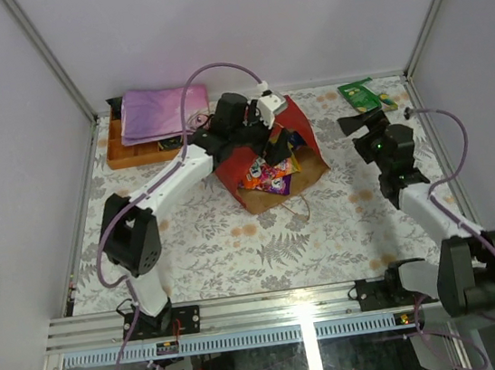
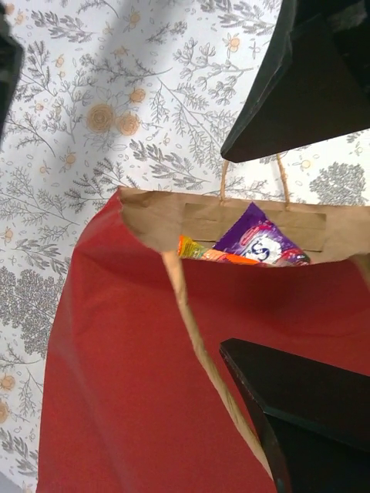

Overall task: Take the snacks out of the paper bag
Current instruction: Place the snack at the corner of the board.

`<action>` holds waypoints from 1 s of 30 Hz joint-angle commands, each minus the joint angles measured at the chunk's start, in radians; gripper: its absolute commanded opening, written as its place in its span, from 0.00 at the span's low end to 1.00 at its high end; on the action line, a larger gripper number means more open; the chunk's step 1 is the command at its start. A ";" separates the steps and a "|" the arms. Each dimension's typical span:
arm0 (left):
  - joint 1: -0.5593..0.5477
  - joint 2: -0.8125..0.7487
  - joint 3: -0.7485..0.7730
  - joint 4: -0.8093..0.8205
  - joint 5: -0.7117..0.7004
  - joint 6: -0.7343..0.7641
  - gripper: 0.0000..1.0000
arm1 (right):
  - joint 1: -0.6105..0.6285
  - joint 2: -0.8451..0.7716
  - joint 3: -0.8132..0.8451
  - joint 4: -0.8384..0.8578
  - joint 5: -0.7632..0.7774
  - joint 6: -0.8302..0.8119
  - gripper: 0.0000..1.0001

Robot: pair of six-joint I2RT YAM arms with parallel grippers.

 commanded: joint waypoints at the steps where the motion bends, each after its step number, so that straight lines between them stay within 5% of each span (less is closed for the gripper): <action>1: 0.008 -0.159 -0.072 0.099 -0.020 -0.053 1.00 | 0.079 -0.155 -0.015 -0.208 0.009 -0.179 0.99; 7: 0.006 -0.462 -0.324 0.400 -0.087 -0.249 1.00 | 0.115 -0.350 0.032 -0.447 -0.003 -0.229 0.99; 13: 0.006 -0.658 -0.577 0.598 -0.228 -0.449 1.00 | 0.213 -0.308 0.253 -0.569 0.089 -0.352 0.99; 22: 0.005 -0.652 -0.540 0.403 -0.190 -0.438 1.00 | 0.310 -0.047 0.476 -0.571 -0.143 -0.513 1.00; 27: 0.004 -0.809 -0.716 0.420 -0.423 -0.589 1.00 | 0.484 -0.025 0.491 -0.644 -0.166 -0.707 1.00; 30: 0.009 -0.902 -0.783 0.279 -0.613 -0.730 1.00 | 0.538 -0.072 0.452 -0.678 -0.171 -0.779 1.00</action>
